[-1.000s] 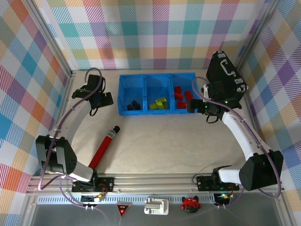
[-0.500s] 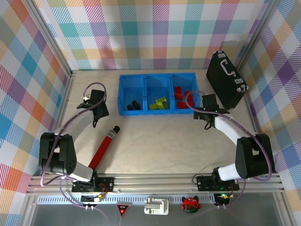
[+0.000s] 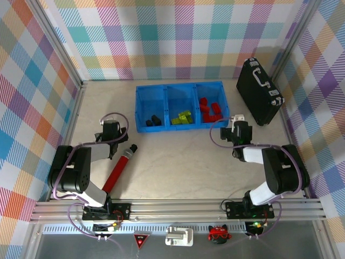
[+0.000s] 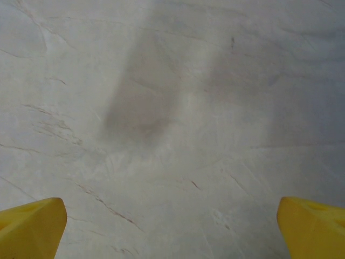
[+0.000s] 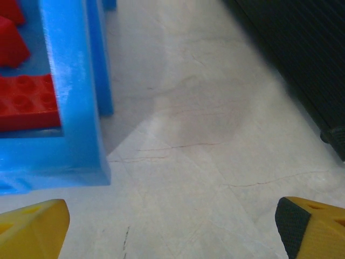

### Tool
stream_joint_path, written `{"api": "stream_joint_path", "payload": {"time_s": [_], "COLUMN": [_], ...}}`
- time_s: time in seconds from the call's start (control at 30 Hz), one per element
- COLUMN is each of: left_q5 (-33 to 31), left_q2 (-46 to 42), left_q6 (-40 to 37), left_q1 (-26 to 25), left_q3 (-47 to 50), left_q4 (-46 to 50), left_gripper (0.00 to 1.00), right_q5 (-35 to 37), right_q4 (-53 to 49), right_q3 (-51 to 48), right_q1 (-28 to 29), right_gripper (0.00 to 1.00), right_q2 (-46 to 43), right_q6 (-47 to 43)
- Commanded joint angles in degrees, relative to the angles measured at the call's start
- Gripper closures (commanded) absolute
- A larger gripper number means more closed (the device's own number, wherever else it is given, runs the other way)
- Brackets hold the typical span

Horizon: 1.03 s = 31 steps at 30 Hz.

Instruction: Sort the legos into containers by color

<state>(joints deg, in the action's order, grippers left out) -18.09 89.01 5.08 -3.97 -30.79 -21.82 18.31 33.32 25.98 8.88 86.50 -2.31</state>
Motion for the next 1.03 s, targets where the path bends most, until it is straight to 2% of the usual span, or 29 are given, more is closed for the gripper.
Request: {"api": "stream_joint_path", "payload": {"time_s": [0.0, 0.07, 0.1, 0.2, 0.23, 0.27, 0.3, 1.0], "left_q5": [6.8, 8.7, 8.3, 7.5, 6.9, 6.4, 6.3, 6.3], "left_q2": [-2.3, -0.3, 2.1, 1.2, 1.5, 1.3, 1.5, 1.3], "left_q6": [-3.4, -4.0, -4.4, -4.5, -5.8, -6.0, -6.1, -6.1], "left_q1": [0.8, 0.8, 0.8, 0.4, -0.8, -1.2, -1.2, -1.2], "left_q3": [3.3, 7.8, 10.5, 8.3, 7.5, 7.2, 7.4, 7.6], "left_q4": [-16.9, -27.1, -35.4, -29.2, -28.0, -27.1, -28.1, -28.1], "left_gripper": [0.0, 0.0, 0.0, 0.0, 0.0, 0.0, 0.0, 0.0], "right_q5": [-9.8, -12.2, -13.5, -17.5, -17.3, -15.8, -14.4, -15.8], "right_q4": [11.8, 12.1, 12.2, 16.7, 21.8, 22.7, 15.1, 15.0], "right_q3": [-2.7, -3.0, -3.1, -5.1, -6.1, -5.8, -3.3, -2.9], "right_q1": [-2.2, -3.0, -3.6, -5.4, -5.8, -5.9, -6.0, -7.4], "right_gripper": [0.01, 0.01, 0.01, 0.01, 0.01, 0.01, 0.01, 0.01], "right_q2": [-2.7, -2.7, -2.7, -1.0, 1.8, 2.4, 0.9, 1.3], "right_q6": [-1.3, -1.1, -0.9, -0.2, 0.1, 0.7, 1.8, 2.8]}}
